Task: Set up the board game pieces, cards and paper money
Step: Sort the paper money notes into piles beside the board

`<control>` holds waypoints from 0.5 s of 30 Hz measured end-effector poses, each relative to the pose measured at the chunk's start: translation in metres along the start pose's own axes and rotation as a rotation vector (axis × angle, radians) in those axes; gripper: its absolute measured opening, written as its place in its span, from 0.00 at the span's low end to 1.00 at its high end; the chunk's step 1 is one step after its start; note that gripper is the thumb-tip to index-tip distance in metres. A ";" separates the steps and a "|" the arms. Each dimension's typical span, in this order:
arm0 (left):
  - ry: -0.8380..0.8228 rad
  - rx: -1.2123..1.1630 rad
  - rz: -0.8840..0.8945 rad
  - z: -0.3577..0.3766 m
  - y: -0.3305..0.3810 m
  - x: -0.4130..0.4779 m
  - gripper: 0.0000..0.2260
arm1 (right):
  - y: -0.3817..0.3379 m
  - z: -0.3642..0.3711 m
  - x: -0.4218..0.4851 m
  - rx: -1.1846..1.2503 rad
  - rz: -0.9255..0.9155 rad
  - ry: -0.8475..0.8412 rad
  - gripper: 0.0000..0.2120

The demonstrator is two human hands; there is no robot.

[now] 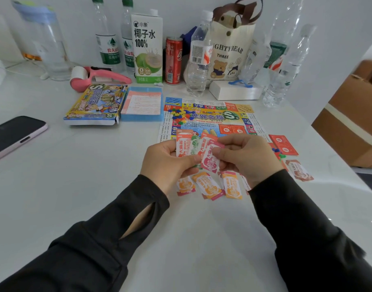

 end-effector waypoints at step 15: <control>-0.025 -0.116 -0.070 0.005 -0.003 -0.001 0.10 | -0.001 -0.004 -0.001 -0.157 0.073 0.021 0.08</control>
Point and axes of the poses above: each hand's wrist, its own x-axis towards the middle knuckle, its own z-axis out of the palm, y = z × x, the point moved 5 cm from there along x, towards the middle knuckle, and after that the axes turned 8 degrees about -y, right-handed, at the moved point
